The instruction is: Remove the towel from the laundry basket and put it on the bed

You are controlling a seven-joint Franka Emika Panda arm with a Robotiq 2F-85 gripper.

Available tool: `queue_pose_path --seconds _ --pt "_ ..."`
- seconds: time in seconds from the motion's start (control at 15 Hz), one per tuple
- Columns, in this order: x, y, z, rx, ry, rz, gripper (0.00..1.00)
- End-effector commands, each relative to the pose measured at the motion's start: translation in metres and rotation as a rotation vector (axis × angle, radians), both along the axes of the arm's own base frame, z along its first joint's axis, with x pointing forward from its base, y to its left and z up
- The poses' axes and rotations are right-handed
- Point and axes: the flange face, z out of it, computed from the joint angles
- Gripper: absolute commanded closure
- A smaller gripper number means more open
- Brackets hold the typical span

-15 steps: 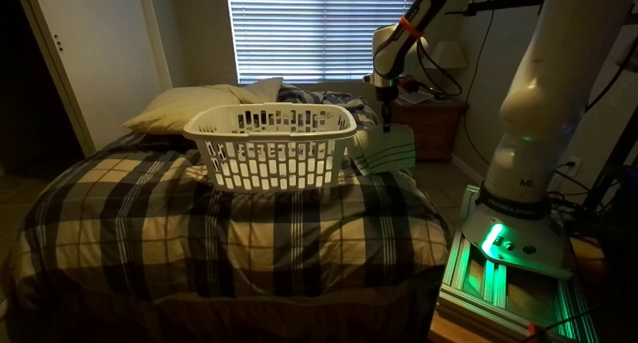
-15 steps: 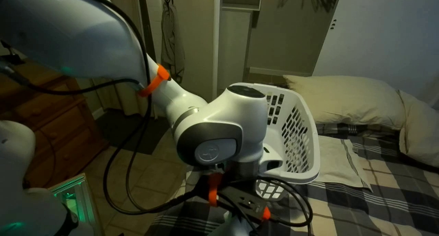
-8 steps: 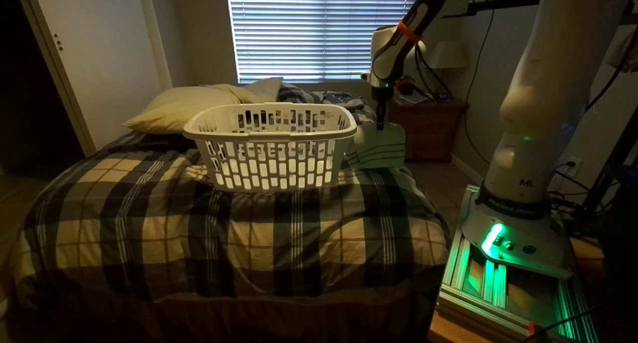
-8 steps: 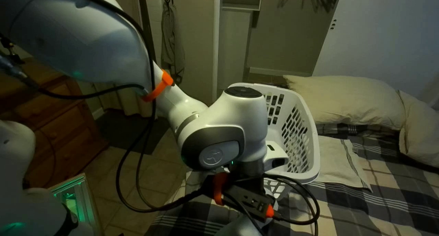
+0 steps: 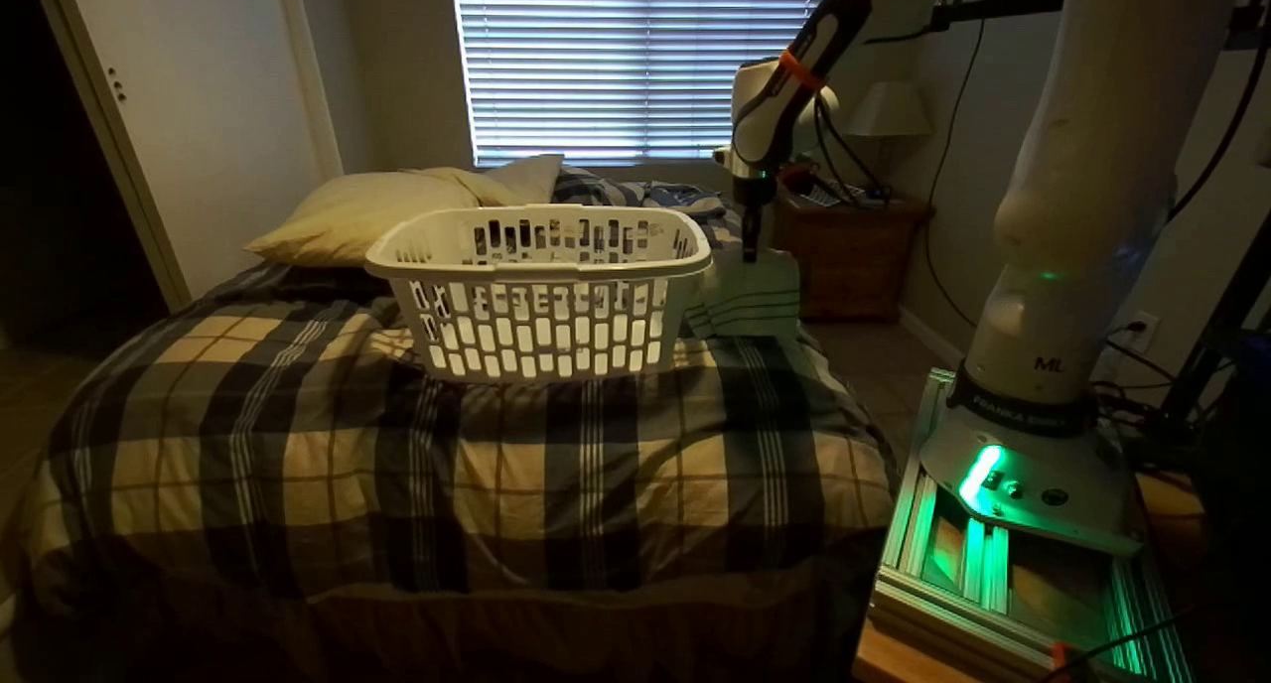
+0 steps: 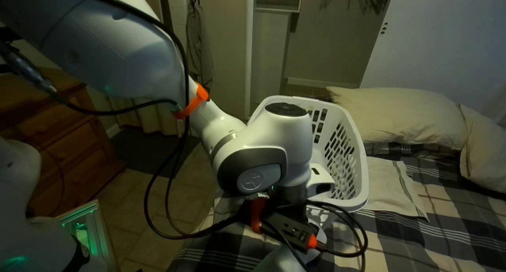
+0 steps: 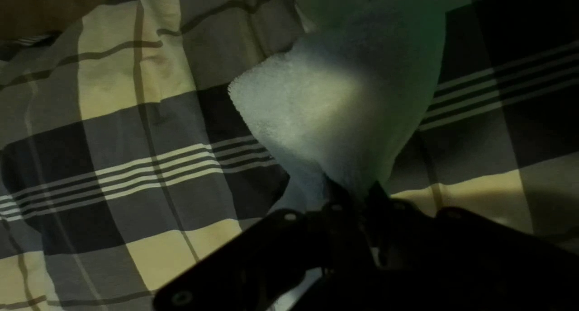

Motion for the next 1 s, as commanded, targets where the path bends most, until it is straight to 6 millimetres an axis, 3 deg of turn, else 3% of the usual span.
queue_pose_path --seconds 0.0,0.13,0.2,0.33,0.6,0.87,0.93 --pt "0.014 0.038 -0.026 0.086 0.026 0.012 0.95" --pt "0.016 0.058 -0.04 0.139 0.062 0.004 0.93" --pt "0.016 0.066 -0.044 0.164 0.082 -0.002 0.63" --pt "0.014 0.08 -0.048 0.212 0.114 -0.007 0.56" --pt "0.004 0.102 -0.049 0.303 0.192 -0.035 0.28" --pt "-0.005 0.104 -0.053 0.306 0.248 -0.107 0.01" --pt "-0.006 0.103 -0.053 0.298 0.246 -0.116 0.0"
